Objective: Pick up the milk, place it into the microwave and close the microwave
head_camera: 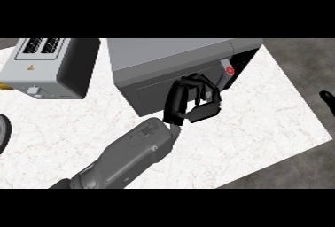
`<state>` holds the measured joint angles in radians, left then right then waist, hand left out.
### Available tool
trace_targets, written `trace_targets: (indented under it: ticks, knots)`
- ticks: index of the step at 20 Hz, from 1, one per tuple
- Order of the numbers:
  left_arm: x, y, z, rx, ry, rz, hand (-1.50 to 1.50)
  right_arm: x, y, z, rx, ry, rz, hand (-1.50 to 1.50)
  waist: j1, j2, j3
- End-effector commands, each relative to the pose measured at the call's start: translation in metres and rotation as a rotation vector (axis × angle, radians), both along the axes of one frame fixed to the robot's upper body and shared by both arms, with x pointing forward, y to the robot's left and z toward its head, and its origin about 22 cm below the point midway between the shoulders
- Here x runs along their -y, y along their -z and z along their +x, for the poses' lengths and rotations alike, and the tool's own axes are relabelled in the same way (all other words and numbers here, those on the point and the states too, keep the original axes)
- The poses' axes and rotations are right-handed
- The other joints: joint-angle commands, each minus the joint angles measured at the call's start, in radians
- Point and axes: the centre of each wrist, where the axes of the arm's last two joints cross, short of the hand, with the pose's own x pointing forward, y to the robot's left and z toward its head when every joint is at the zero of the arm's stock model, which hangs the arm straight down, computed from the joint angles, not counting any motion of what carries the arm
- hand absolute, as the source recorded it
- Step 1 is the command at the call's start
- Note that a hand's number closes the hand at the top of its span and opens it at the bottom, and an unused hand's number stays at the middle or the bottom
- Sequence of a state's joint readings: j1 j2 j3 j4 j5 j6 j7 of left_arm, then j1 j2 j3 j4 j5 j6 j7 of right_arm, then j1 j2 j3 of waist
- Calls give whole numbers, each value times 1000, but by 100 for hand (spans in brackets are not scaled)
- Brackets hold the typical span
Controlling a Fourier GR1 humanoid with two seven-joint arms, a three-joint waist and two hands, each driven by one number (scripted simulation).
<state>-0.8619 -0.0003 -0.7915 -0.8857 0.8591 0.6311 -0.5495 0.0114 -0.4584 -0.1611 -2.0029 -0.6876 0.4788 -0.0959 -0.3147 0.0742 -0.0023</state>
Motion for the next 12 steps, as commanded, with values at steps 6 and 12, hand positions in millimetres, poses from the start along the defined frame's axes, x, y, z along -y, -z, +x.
trace_targets:
  ticks: [6, 12]
  knots:
    - [-6, -8, 23, 6, -57, -9, 150, 5, -9, 1, 2, -1, 15, -150, -17, 15, 0]
    - [-5, -6, 24, 25, -62, -10, 150, 12, -15, 3, -17, 4, -2, -150, -18, 20, 1]
